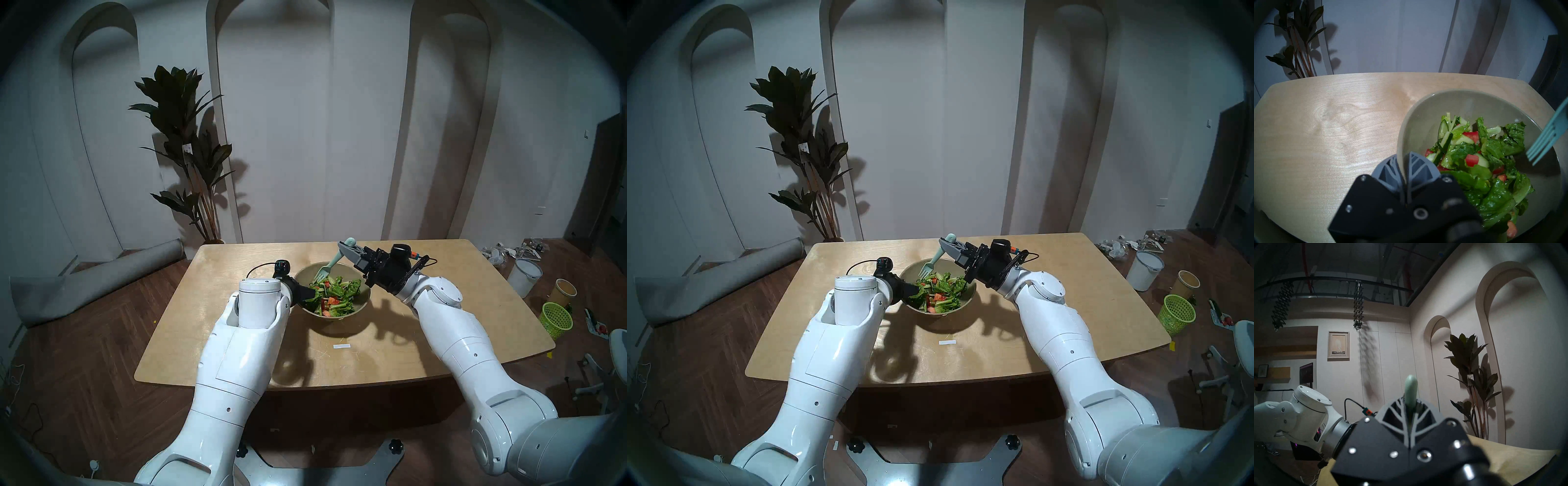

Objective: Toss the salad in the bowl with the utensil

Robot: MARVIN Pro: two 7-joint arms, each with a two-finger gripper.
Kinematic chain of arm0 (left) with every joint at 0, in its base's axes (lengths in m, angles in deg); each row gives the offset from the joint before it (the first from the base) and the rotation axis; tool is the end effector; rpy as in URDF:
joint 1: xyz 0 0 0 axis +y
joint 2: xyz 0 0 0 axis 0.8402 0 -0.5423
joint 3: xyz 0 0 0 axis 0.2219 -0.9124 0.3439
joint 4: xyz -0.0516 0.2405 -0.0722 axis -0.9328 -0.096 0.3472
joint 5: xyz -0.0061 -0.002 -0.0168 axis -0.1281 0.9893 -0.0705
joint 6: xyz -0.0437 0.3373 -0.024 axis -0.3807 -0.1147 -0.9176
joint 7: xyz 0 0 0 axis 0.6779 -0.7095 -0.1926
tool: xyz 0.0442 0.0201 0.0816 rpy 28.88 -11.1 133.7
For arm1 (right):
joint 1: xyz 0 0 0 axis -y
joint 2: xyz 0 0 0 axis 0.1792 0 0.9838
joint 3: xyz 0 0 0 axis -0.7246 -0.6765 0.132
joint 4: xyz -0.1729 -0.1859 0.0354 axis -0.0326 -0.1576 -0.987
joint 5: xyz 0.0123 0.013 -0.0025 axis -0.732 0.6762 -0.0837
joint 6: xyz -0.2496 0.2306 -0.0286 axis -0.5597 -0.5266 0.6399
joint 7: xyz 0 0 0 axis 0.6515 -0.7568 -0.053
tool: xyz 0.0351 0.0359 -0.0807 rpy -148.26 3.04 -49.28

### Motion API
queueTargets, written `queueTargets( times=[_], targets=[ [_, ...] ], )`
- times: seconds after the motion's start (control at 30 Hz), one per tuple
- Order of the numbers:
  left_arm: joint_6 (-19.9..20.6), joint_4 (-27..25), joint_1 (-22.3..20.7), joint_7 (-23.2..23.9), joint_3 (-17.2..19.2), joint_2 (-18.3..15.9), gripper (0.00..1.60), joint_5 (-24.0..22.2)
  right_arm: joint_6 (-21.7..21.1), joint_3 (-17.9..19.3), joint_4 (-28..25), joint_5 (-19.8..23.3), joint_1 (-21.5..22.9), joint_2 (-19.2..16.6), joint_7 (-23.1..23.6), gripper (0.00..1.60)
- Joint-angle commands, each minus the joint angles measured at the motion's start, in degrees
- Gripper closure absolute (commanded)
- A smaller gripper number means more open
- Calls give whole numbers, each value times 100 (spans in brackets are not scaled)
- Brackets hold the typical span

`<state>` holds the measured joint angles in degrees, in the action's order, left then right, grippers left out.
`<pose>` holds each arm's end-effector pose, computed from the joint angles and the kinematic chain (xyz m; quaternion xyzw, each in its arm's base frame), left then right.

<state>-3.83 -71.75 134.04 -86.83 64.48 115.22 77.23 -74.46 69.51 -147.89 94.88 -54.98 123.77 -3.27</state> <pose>0.4803 -0.0977 -0.2463 0.8859 -0.0554 0.4534 0.0804 0.4957 0.0214 -0.2336 -0.5061 -0.2776 -0.6543 0.4886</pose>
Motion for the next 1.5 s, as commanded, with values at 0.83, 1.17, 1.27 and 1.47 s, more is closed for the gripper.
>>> queueTargets(
  times=[0.83,1.17,1.27,1.47],
  targets=[
    [10,-43,-61,8,-15,11,160,2,610,-639,431,-833,110,-122,271,160],
    [12,-43,-61,9,-15,10,160,2,1287,-851,819,-1237,419,-347,616,160],
    [12,-43,-61,9,-15,10,160,2,1306,-964,1045,-1393,550,-430,731,160],
    [13,-43,-62,9,-15,10,160,2,1581,-1073,1420,-1542,757,-476,968,160]
  ],
)
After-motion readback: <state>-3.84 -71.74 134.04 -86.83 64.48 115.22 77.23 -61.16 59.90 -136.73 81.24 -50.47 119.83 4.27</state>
